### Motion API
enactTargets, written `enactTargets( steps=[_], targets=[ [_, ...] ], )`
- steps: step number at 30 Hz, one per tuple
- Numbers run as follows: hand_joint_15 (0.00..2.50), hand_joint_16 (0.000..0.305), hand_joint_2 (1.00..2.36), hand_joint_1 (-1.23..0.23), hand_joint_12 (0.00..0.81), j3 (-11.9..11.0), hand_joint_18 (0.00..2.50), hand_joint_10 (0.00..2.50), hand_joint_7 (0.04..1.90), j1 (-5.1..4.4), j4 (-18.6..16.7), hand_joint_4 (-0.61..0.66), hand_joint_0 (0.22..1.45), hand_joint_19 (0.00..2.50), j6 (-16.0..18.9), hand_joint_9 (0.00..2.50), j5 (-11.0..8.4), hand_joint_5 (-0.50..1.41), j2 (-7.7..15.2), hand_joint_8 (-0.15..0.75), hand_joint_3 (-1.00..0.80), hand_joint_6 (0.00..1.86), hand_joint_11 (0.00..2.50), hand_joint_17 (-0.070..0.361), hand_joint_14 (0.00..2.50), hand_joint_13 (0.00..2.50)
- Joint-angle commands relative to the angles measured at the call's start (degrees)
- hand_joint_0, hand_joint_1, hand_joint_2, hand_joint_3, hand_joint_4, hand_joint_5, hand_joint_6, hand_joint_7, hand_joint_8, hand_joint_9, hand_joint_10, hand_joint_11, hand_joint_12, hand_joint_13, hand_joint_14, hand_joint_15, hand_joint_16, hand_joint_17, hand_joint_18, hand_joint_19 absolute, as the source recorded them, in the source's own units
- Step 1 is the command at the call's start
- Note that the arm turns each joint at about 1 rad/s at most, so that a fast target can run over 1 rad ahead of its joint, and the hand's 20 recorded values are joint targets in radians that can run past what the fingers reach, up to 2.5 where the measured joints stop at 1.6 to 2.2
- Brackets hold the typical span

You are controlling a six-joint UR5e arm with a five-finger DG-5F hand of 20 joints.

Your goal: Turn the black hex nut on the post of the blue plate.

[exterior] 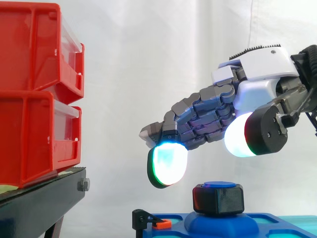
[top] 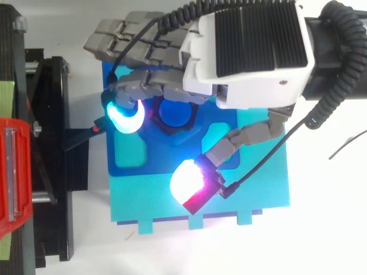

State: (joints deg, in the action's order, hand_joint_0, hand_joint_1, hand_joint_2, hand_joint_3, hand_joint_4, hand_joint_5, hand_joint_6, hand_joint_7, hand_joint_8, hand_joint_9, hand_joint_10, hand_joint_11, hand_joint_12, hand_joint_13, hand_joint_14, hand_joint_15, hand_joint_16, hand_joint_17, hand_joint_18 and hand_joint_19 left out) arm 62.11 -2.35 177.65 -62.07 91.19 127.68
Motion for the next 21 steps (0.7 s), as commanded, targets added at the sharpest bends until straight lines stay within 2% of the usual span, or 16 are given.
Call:
enactTargets(
  steps=[1,9,15,21],
  targets=[
    [0.0,0.05,1.0,-0.63,0.36,0.03,0.0,0.0,0.95,0.07,-0.2,0.23,0.41,0.0,-0.06,0.0,0.13,-0.26,0.03,0.197,-0.5,0.5,0.0,0.113,0.0,0.01],
    [0.0,0.051,1.0,-0.61,0.362,0.47,0.0,0.0,0.94,0.07,-0.38,0.22,0.4,0.0,-0.15,0.0,0.22,-0.26,0.29,0.199,-0.5,0.5,0.0,0.114,0.0,0.01],
    [0.0,0.051,1.0,-0.6,0.362,0.55,0.0,0.0,0.95,0.42,-0.38,0.23,0.4,0.0,-0.15,0.0,0.22,-0.26,0.29,0.199,-0.5,0.5,0.0,0.114,0.0,0.01],
    [0.0,0.05,1.0,-0.6,0.362,0.55,0.0,0.0,0.95,0.68,-0.2,0.23,0.4,0.0,-0.24,0.0,1.18,-0.26,0.29,0.199,-0.5,0.5,0.0,0.113,0.0,0.01]
  ],
)
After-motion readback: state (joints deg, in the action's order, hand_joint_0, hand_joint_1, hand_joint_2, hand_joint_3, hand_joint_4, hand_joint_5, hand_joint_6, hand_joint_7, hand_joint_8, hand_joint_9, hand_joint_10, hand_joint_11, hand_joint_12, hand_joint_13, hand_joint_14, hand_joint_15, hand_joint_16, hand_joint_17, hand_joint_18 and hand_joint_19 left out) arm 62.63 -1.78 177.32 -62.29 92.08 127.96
